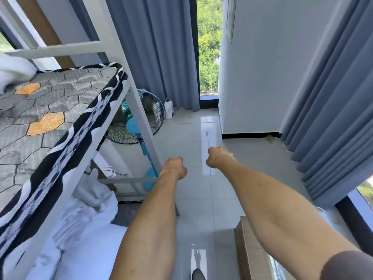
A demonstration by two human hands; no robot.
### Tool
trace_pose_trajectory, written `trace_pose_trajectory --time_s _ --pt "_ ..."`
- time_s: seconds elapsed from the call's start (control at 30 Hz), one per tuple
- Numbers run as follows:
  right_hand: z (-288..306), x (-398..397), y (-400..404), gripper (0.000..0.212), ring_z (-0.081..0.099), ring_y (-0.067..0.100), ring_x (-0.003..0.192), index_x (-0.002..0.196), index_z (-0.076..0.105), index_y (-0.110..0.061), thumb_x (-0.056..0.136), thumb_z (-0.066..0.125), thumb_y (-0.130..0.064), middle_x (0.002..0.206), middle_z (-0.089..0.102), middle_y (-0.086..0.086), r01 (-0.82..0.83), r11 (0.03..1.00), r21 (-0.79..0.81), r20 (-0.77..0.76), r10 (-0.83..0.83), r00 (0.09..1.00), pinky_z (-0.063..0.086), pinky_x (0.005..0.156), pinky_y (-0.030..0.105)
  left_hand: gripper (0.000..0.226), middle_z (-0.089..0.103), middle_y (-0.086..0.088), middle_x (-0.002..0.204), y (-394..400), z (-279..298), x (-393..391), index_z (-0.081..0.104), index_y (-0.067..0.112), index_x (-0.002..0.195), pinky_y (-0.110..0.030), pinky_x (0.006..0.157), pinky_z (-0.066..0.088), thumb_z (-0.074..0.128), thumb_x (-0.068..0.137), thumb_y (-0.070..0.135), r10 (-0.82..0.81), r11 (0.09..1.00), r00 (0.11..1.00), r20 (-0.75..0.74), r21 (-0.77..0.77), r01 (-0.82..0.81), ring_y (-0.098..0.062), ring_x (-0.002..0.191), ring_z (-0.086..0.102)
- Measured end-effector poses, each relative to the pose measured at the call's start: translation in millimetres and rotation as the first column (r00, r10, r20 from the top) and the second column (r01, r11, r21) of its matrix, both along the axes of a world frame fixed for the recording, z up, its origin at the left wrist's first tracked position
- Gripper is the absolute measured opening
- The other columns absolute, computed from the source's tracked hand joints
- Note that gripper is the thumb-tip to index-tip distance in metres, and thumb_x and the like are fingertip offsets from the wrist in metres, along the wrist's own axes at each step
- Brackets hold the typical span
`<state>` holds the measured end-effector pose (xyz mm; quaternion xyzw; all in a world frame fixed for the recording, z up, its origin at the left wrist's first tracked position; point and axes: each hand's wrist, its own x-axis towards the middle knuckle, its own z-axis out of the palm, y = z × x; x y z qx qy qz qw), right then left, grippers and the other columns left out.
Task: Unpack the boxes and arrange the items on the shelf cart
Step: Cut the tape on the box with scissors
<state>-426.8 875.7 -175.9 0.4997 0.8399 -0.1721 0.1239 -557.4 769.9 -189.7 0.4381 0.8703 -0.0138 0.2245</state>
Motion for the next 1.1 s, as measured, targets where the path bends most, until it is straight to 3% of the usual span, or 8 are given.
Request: trace_pose_trajectory --time_s 0.07,0.13,0.23,0.37,0.57,0.8,1.1 --pt "-8 -25 15 0.03 0.05 0.024 0.088 0.115 0.052 -0.015 0.087 0.041 -0.01 0.099 0.048 0.002 -0.028 1.0 -0.011 0.012 0.028 1.0 0.043 0.075 0.032 0.048 0.043 -0.015 0.141 15 -11 -22 0.041 0.014 0.144 -0.041 0.104 0.043 0.043 0.097 0.023 0.012 1.0 1.0 0.022 0.012 -0.013 -0.032 0.126 0.048" --pt "-17 -52 26 0.029 0.051 0.025 0.091 0.117 0.051 -0.014 0.089 0.043 -0.013 0.113 0.053 0.005 -0.079 0.996 -0.04 0.034 0.08 0.996 0.043 0.075 0.032 0.047 0.043 -0.016 0.141 24 -20 -43 0.04 0.013 0.144 -0.04 0.103 0.043 0.043 0.098 0.023 0.033 0.999 0.999 0.04 0.022 -0.034 -0.032 0.125 0.048" --pt "-39 -97 36 0.042 0.054 0.029 0.111 0.133 0.048 -0.013 0.091 0.047 -0.019 0.132 0.049 0.009 -0.183 0.977 -0.109 0.043 0.189 0.981 0.045 0.083 0.033 0.043 0.046 -0.015 0.138 25 -36 -75 0.043 0.014 0.141 -0.039 0.1 0.045 0.043 0.098 0.023 0.1 0.995 0.994 0.045 0.008 -0.101 -0.031 0.124 0.05" --pt "-72 -153 37 0.044 0.052 0.031 0.12 0.133 0.05 -0.01 0.09 0.047 -0.022 0.134 0.052 0.011 -0.328 0.928 -0.177 0.059 0.343 0.938 0.047 0.096 0.036 0.043 0.051 -0.015 0.135 8 -56 -114 0.049 0.013 0.138 -0.039 0.102 0.045 0.052 0.096 0.023 0.185 0.983 0.976 0.111 -0.027 -0.183 -0.032 0.122 0.053" --pt "-123 -222 13 0.047 0.051 0.031 0.123 0.137 0.048 -0.01 0.095 0.049 -0.029 0.138 0.05 0.012 -0.537 0.777 -0.33 0.077 0.589 0.805 0.045 0.103 0.038 0.039 0.052 -0.019 0.131 -30 -103 -158 0.048 0.006 0.133 -0.04 0.1 0.045 0.046 0.098 0.023 0.341 0.939 0.932 0.124 -0.084 -0.333 -0.034 0.119 0.053" --pt "-196 -237 -14 0.035 0.057 0.031 0.114 0.127 0.055 -0.007 0.094 0.047 -0.015 0.128 0.057 0.014 -0.581 0.738 -0.341 -0.011 0.615 0.788 0.048 0.087 0.033 0.036 0.061 -0.02 0.125 -41 -184 -176 0.056 0.005 0.126 -0.044 0.097 0.051 0.043 0.095 0.017 0.456 0.883 0.887 0.079 -0.168 -0.439 -0.036 0.113 0.06" --pt "-277 -221 -44 0.035 0.062 0.031 0.11 0.125 0.056 -0.009 0.092 0.046 -0.012 0.126 0.059 0.013 -0.46 0.843 -0.281 0.014 0.482 0.876 0.049 0.081 0.034 0.026 0.061 -0.013 0.115 -58 -270 -176 0.055 0.007 0.112 -0.037 0.087 0.048 0.05 0.094 0.025 0.397 0.908 0.918 -0.01 -0.139 -0.394 -0.031 0.11 0.057"
